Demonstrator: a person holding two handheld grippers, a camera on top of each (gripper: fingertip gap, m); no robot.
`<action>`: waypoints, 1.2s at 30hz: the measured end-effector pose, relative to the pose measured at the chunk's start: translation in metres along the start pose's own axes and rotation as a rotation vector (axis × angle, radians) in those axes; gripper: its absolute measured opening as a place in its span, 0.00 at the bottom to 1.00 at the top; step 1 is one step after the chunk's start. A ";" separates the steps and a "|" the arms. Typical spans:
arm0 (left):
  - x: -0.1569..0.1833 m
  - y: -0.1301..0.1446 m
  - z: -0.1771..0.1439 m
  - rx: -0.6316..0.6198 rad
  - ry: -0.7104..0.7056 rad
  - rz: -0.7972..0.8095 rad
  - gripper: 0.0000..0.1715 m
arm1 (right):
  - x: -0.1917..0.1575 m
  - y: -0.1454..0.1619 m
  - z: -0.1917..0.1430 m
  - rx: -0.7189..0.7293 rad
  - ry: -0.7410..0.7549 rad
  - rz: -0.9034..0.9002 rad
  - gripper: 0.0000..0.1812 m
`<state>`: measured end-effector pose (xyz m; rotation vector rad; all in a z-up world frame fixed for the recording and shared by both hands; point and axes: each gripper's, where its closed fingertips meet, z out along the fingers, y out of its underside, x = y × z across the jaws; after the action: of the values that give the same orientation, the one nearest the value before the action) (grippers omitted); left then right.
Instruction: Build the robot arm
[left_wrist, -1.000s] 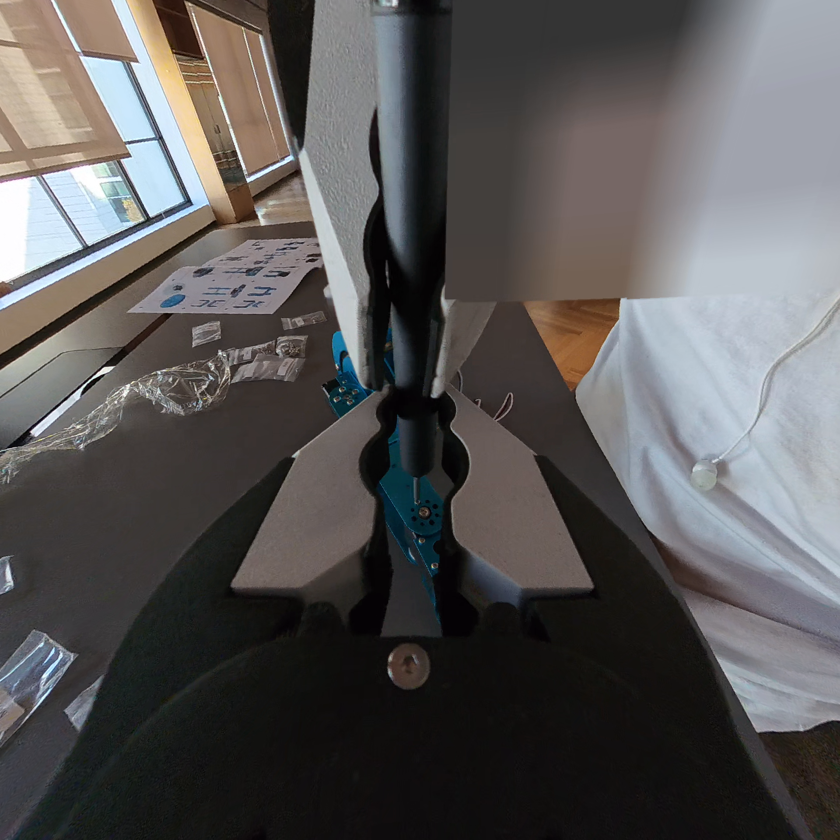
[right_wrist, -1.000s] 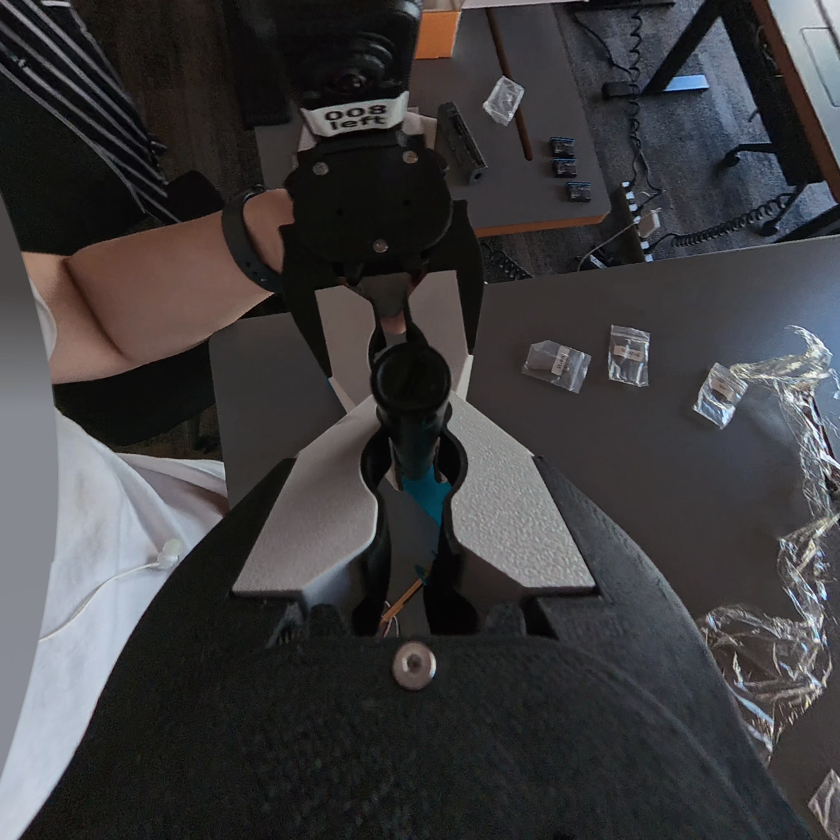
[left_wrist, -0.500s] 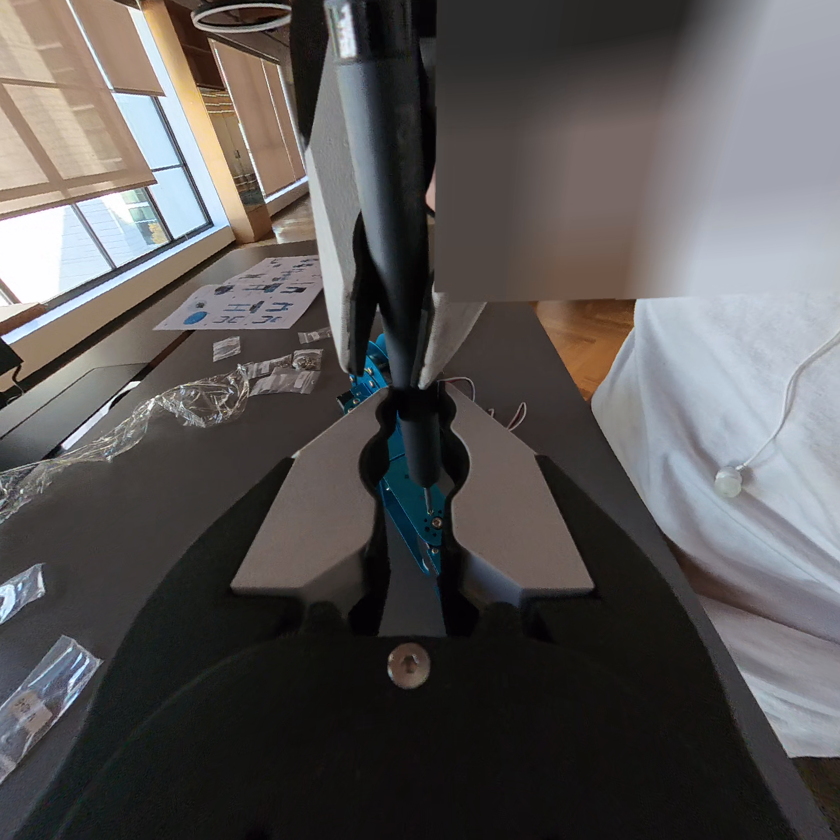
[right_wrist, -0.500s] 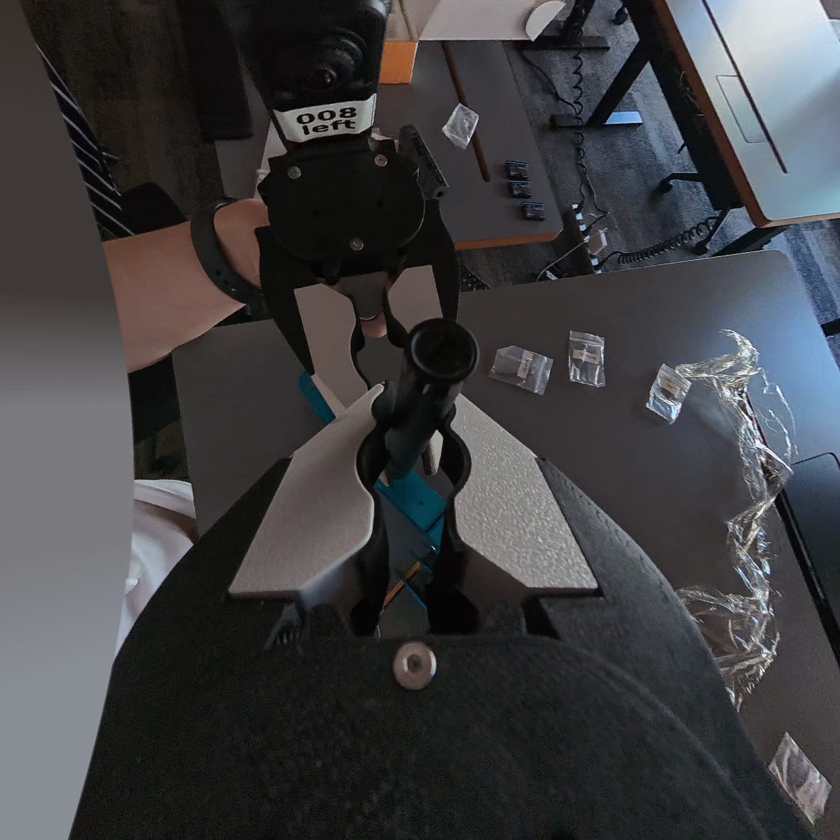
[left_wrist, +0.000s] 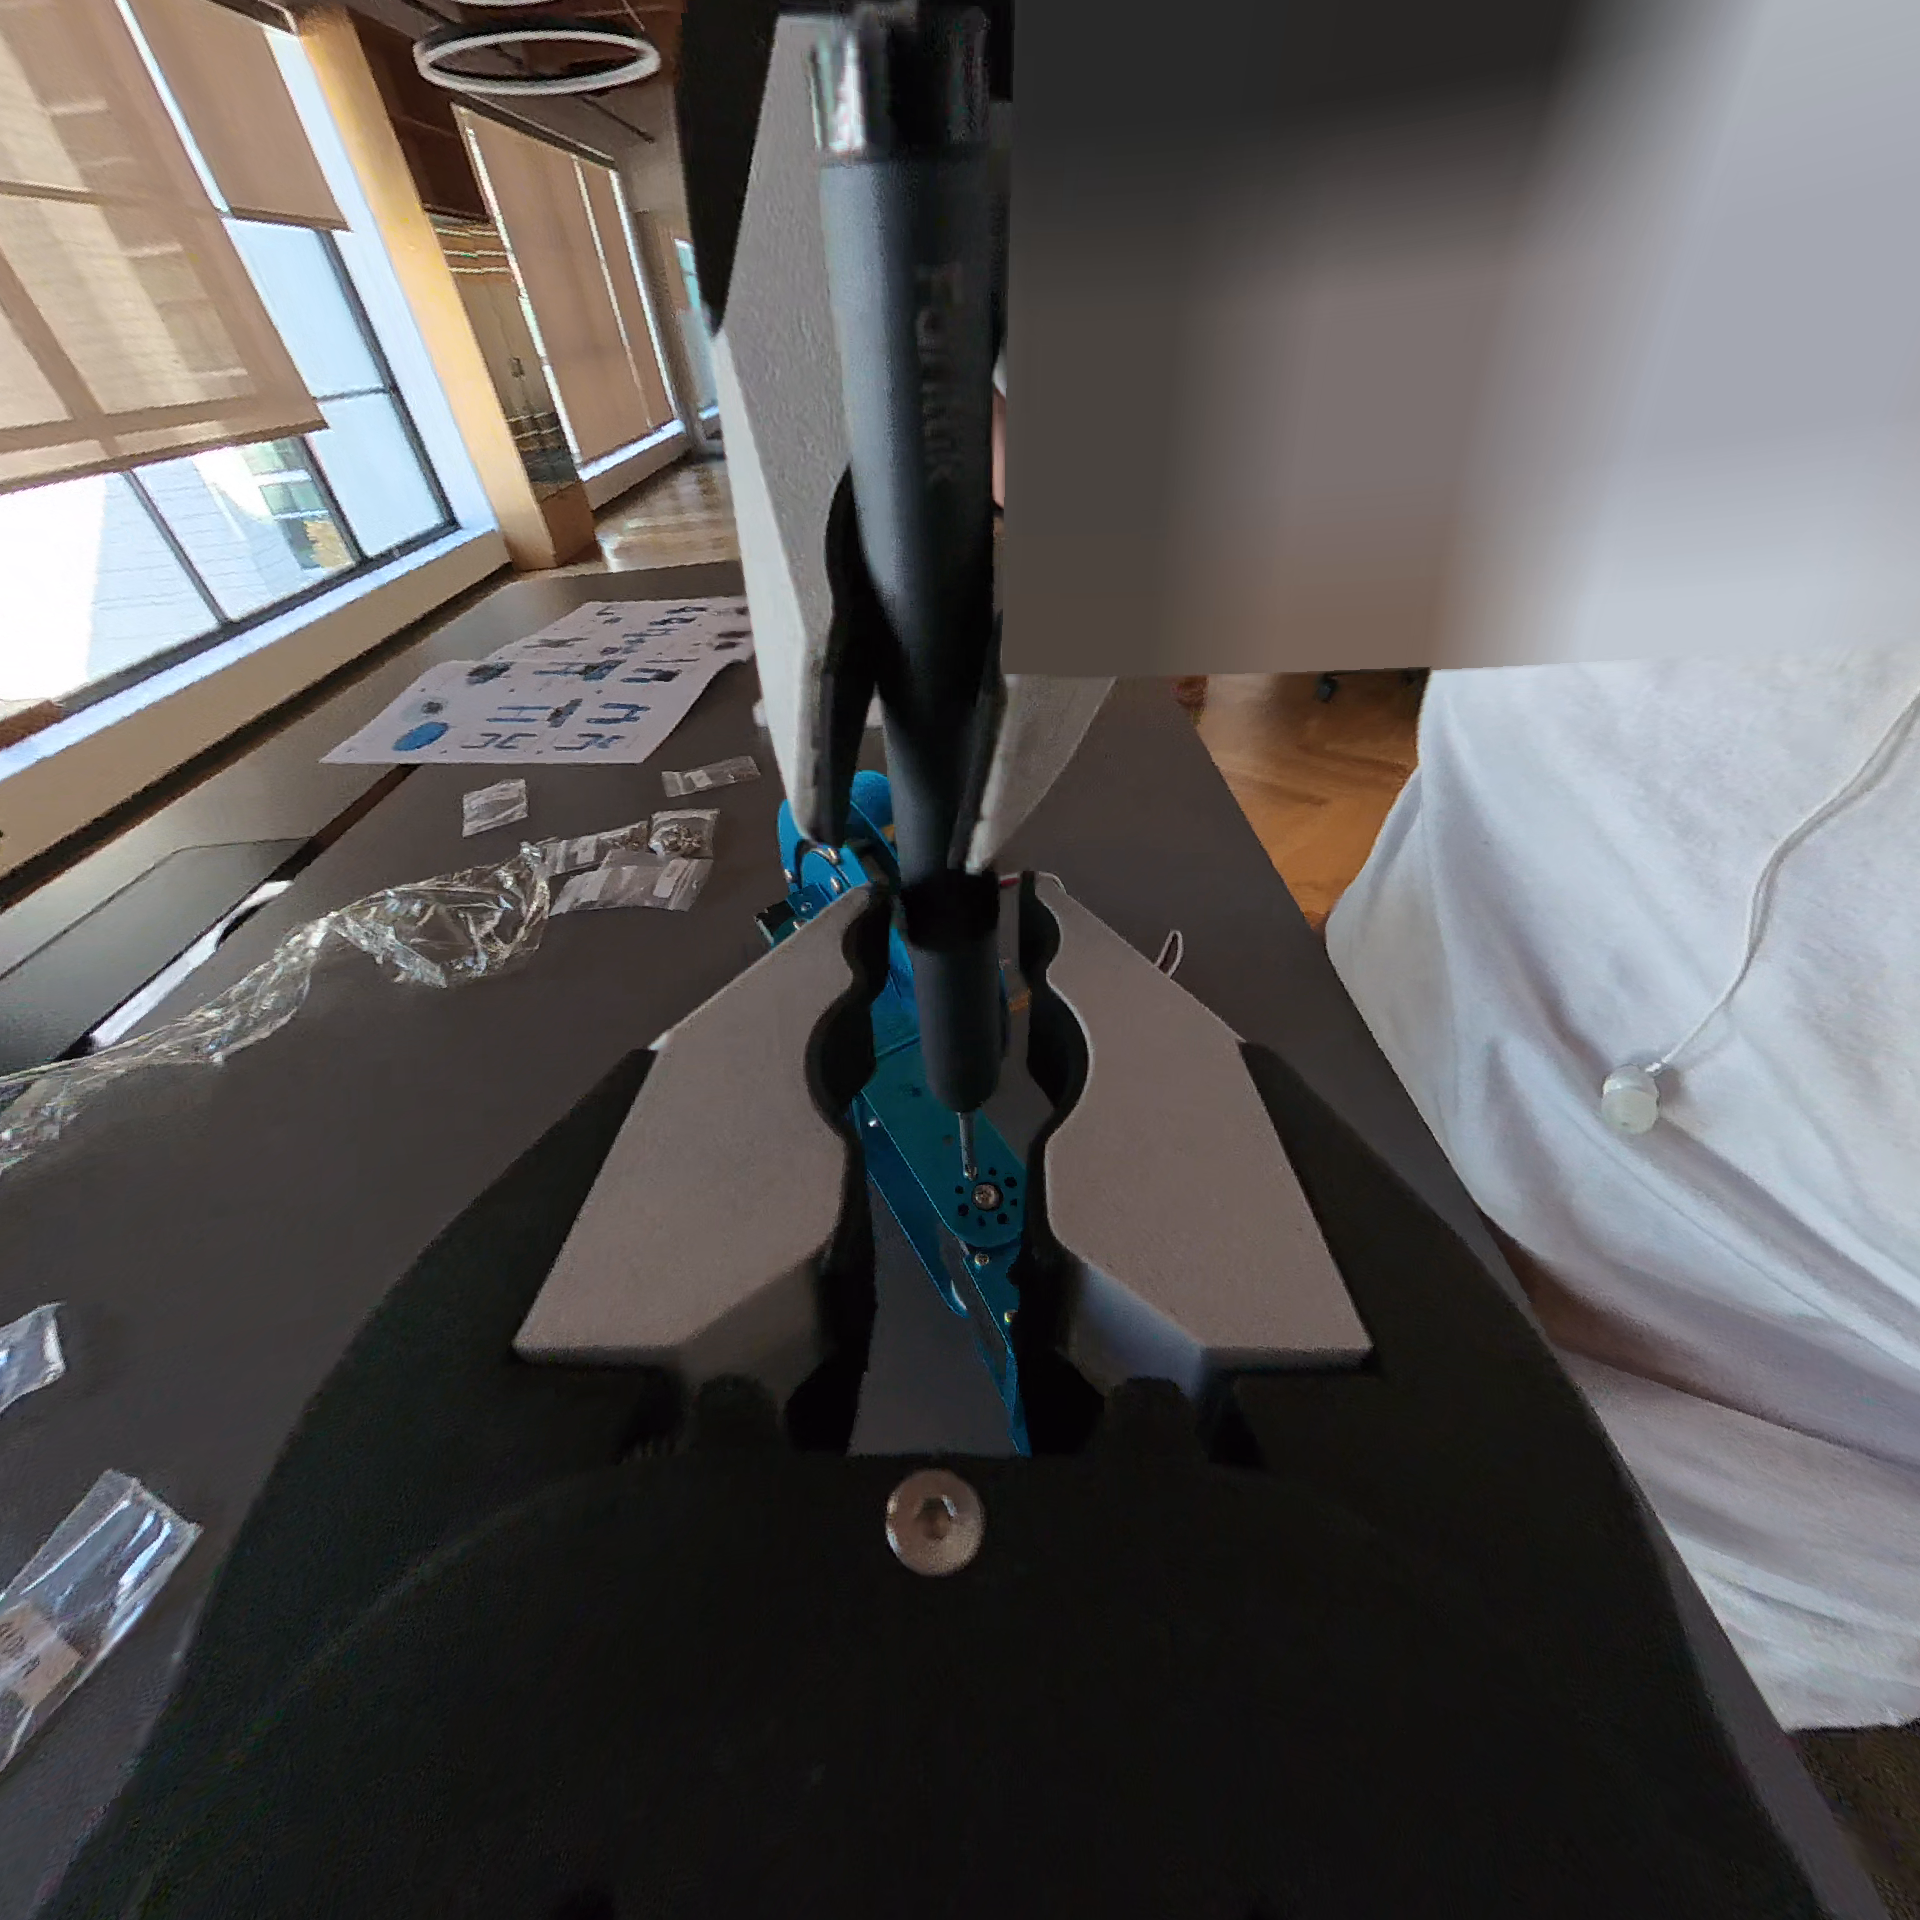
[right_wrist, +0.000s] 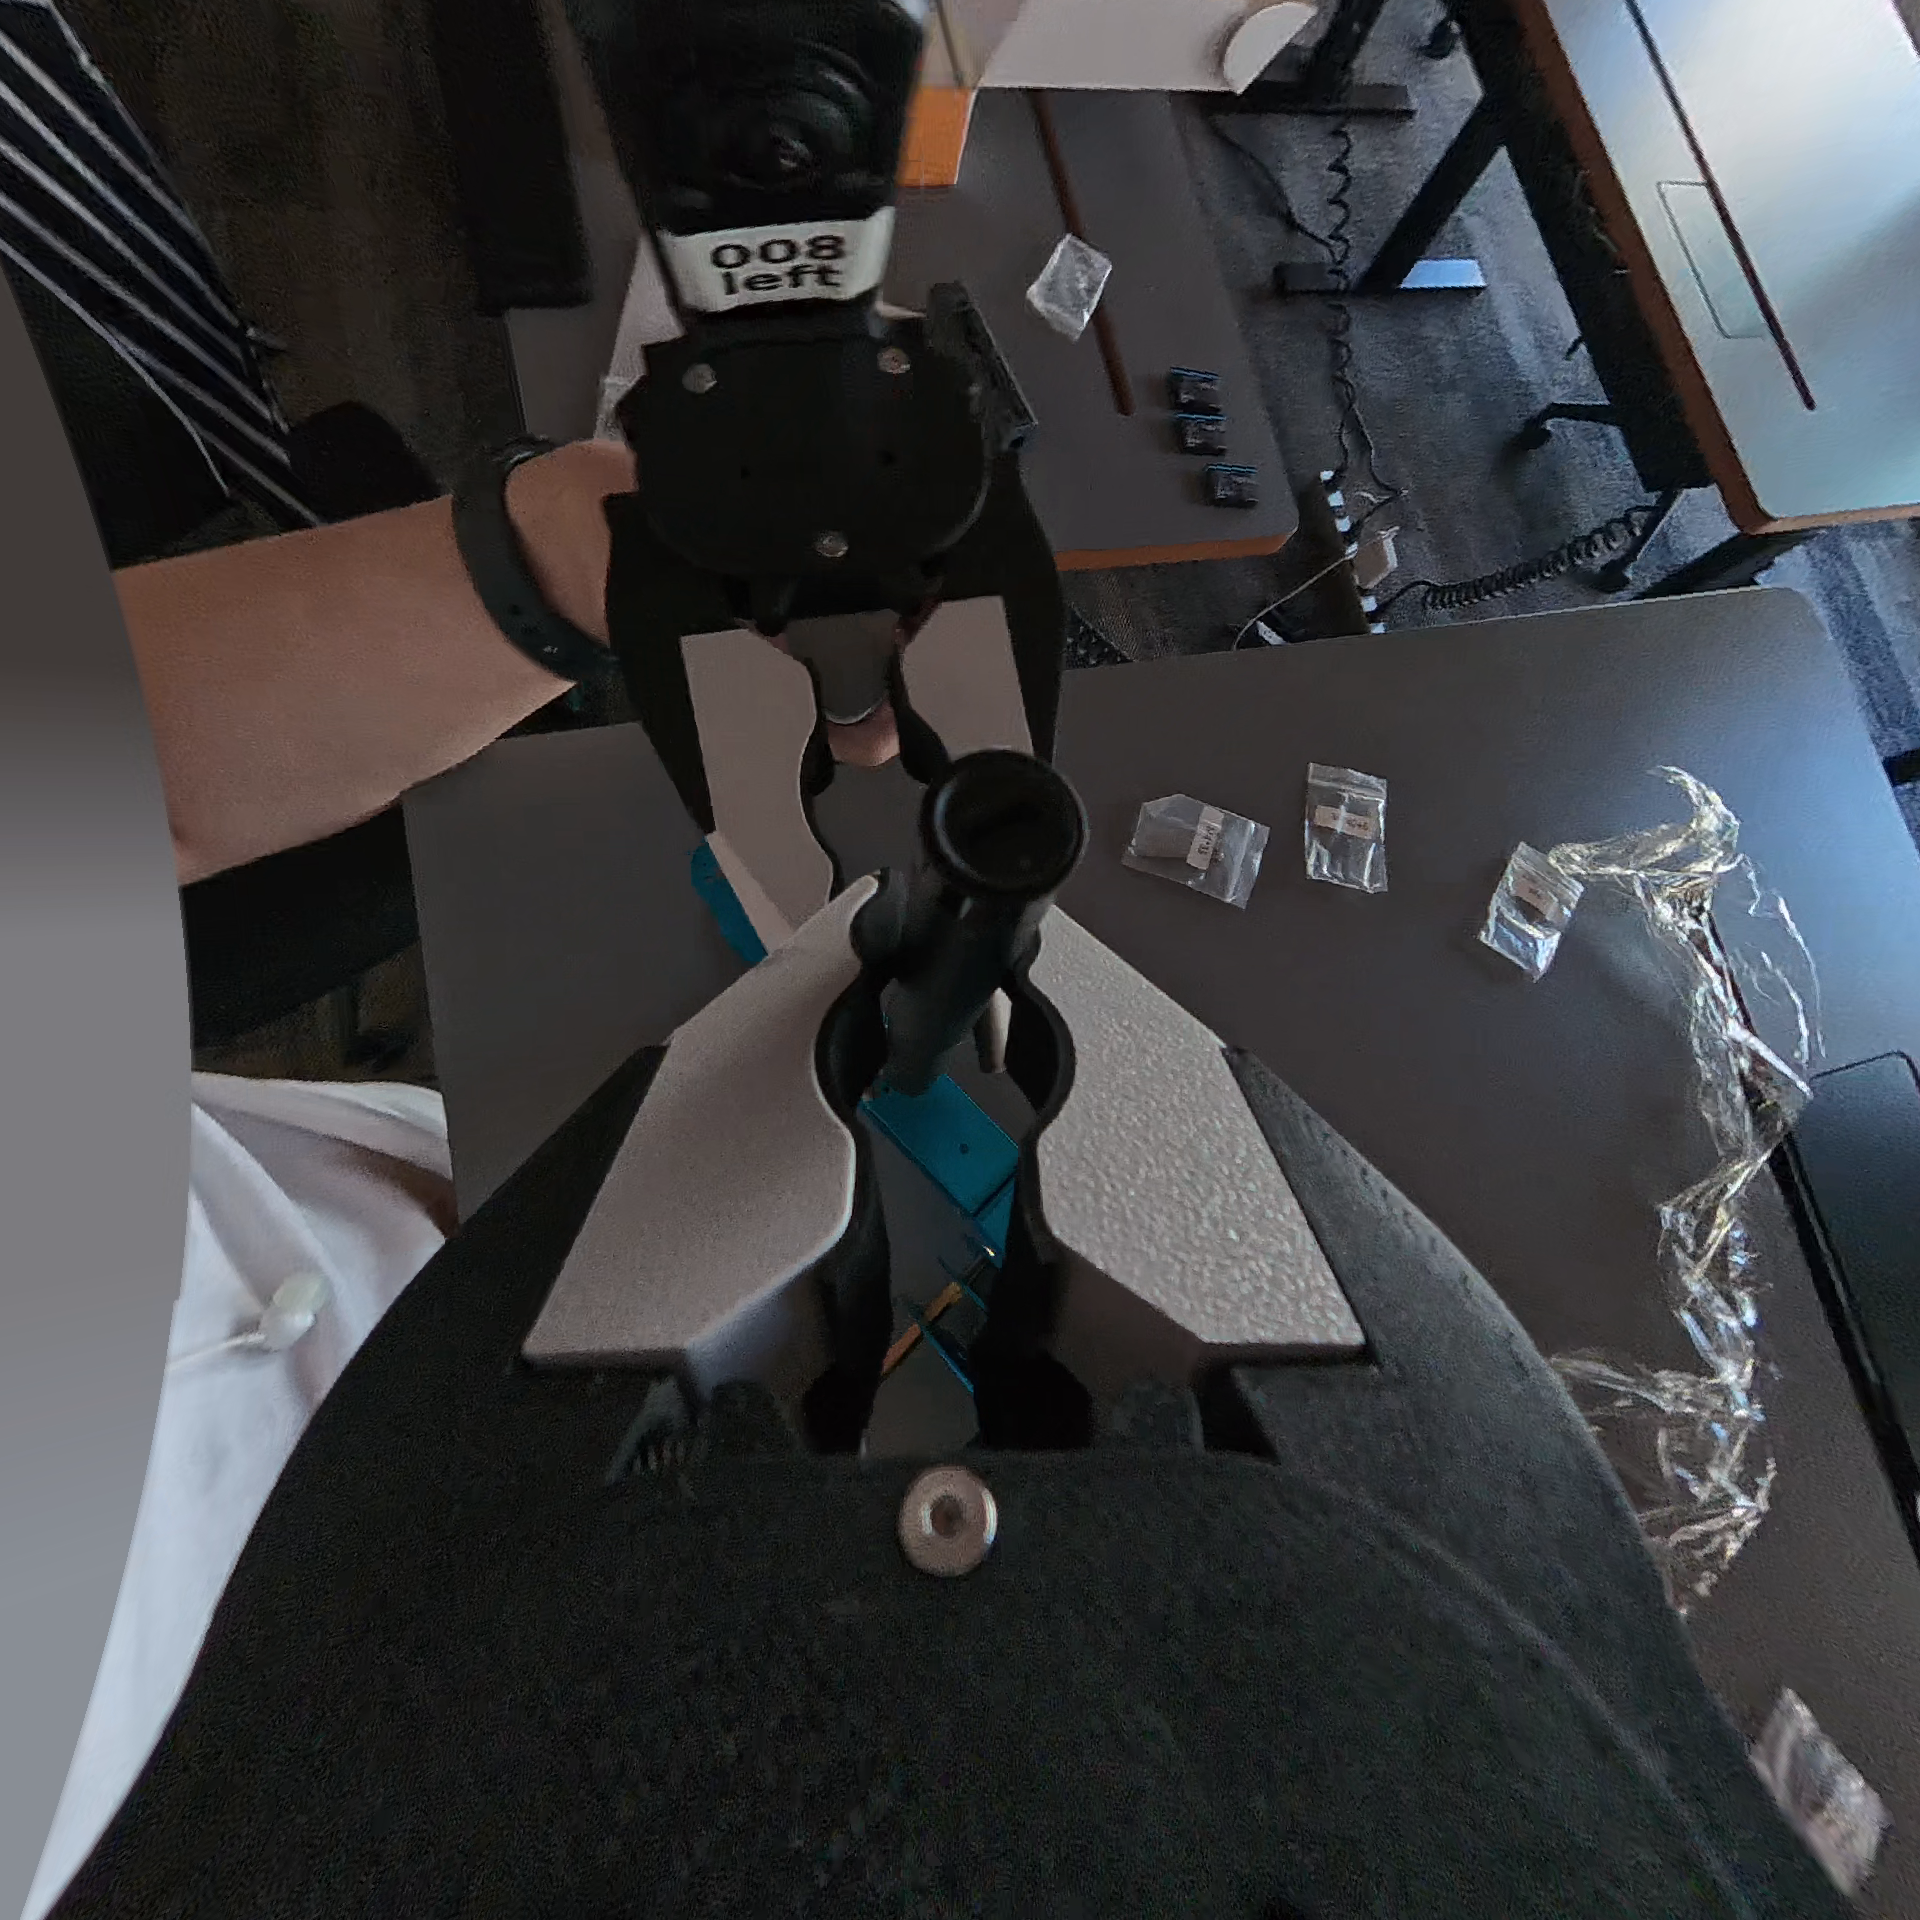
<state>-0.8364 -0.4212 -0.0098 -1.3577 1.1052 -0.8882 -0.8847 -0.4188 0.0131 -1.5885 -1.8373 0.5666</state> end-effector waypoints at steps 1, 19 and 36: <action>0.000 -0.002 0.000 0.008 -0.025 0.018 0.10 | -0.001 0.000 0.000 0.007 0.004 0.018 0.10; 0.001 -0.002 0.004 -0.025 -0.042 0.043 0.10 | -0.004 0.001 -0.003 -0.001 -0.003 0.007 0.10; -0.003 -0.009 0.000 0.000 -0.052 0.040 0.10 | -0.002 -0.001 -0.001 0.034 -0.025 0.022 0.11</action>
<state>-0.8362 -0.4184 -0.0002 -1.3472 1.0885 -0.8193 -0.8843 -0.4214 0.0142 -1.5876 -1.8211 0.6272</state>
